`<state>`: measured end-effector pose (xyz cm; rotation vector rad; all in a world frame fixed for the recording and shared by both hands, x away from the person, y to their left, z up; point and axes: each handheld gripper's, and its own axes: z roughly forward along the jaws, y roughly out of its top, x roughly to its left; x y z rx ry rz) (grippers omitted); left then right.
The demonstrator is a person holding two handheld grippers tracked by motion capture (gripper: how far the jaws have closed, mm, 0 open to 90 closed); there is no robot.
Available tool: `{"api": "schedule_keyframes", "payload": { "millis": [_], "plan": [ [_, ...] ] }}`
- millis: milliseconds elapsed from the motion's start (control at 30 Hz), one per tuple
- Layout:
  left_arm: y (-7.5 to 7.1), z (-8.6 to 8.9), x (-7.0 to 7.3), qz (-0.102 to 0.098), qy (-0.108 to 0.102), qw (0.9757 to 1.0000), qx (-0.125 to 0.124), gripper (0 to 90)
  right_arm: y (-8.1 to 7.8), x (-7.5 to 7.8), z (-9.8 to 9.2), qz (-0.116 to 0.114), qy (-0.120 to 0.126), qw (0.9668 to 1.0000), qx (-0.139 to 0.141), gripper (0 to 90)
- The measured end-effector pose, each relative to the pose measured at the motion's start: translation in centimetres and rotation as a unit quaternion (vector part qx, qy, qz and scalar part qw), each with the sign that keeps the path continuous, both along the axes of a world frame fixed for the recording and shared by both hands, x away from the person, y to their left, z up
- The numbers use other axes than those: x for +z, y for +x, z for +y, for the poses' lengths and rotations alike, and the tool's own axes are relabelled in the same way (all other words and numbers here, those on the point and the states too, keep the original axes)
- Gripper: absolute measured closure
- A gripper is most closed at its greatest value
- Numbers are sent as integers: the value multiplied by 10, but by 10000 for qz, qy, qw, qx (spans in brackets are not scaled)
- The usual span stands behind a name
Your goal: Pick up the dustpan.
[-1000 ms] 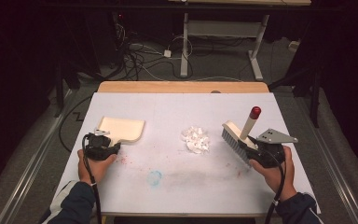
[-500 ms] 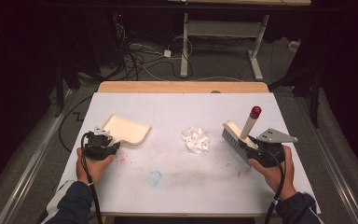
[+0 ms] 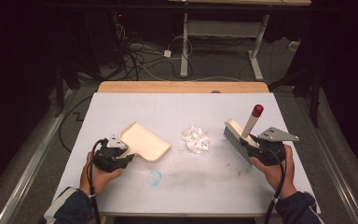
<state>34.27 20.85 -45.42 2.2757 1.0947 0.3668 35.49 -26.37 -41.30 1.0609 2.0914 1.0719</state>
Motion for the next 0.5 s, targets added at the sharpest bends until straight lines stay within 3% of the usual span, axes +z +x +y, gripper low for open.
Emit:
{"api": "schedule_keyframes", "payload": {
  "millis": [100, 200, 300, 400, 500],
  "plan": [
    [-3, -11, 0, 52, 67, 9998, -192, 641, 11, 2, 0, -118, 51, 9999, -42, 678],
    [-5, -19, 0, 85, 150, 9992, -366, 641, 26, 0, 3, -51, 255, 9996, -81, 678],
    [-7, -26, 0, 46, 338, 9983, -474, 640, 39, -3, 13, -6, 252, 9997, -40, 678],
    [-7, -29, -1, 136, 269, 9978, -585, 640, 52, -8, 27, 118, 392, 9991, 53, 678],
    [-7, -31, -2, 146, 292, 9975, -624, 640, 64, -9, 41, 25, 337, 9994, 97, 678]
  ]
}}
